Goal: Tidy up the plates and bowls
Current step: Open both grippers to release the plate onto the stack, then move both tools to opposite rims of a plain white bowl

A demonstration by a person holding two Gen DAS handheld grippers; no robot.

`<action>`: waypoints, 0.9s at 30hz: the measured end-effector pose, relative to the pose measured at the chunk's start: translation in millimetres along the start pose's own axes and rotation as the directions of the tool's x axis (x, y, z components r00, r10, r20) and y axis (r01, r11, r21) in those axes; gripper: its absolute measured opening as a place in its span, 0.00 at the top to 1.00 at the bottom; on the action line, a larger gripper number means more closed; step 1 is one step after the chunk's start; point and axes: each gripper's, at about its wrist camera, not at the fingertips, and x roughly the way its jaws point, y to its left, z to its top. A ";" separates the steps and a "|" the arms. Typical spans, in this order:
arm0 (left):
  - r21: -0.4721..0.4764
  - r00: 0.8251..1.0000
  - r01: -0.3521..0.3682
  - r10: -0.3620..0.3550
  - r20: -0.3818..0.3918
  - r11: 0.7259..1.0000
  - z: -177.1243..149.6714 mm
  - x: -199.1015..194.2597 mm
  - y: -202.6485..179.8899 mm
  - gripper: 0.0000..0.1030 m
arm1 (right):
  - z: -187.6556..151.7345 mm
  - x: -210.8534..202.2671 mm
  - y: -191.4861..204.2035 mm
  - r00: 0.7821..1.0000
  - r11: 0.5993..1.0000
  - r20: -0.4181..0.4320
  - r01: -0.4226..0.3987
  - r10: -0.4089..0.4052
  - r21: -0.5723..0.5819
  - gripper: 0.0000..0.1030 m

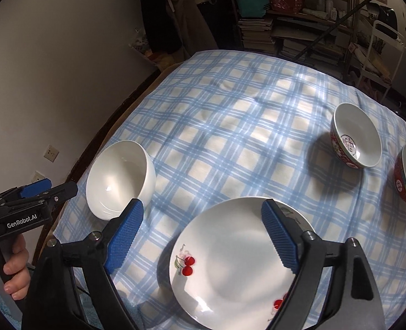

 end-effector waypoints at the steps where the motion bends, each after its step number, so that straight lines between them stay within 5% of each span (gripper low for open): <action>1: -0.002 1.000 -0.015 0.015 -0.001 1.000 1.9 4.0 3.0 0.22 | 3.1 3.1 3.6 1.000 1.000 -0.003 -0.005 0.005 -0.004 0.11; 15: -0.020 0.990 -0.026 0.022 -0.143 0.999 5.8 73.2 16.2 0.22 | 29.7 68.3 40.2 0.996 0.999 -0.086 -0.021 0.019 -0.028 0.11; 19: -0.035 0.987 -0.011 0.005 -0.160 0.999 5.1 82.5 20.5 0.23 | 25.0 90.5 45.2 0.990 0.999 -0.136 -0.035 0.032 -0.019 0.23; 22: -0.040 0.986 0.000 -0.006 -0.164 0.999 4.3 85.9 22.6 0.46 | 19.3 102.4 47.4 0.986 0.999 -0.160 -0.042 0.039 -0.017 0.34; 27: -0.077 0.983 0.040 -0.053 -0.175 0.996 5.2 96.2 28.1 0.77 | 12.5 115.9 46.7 0.977 0.996 -0.195 -0.086 0.088 0.019 0.69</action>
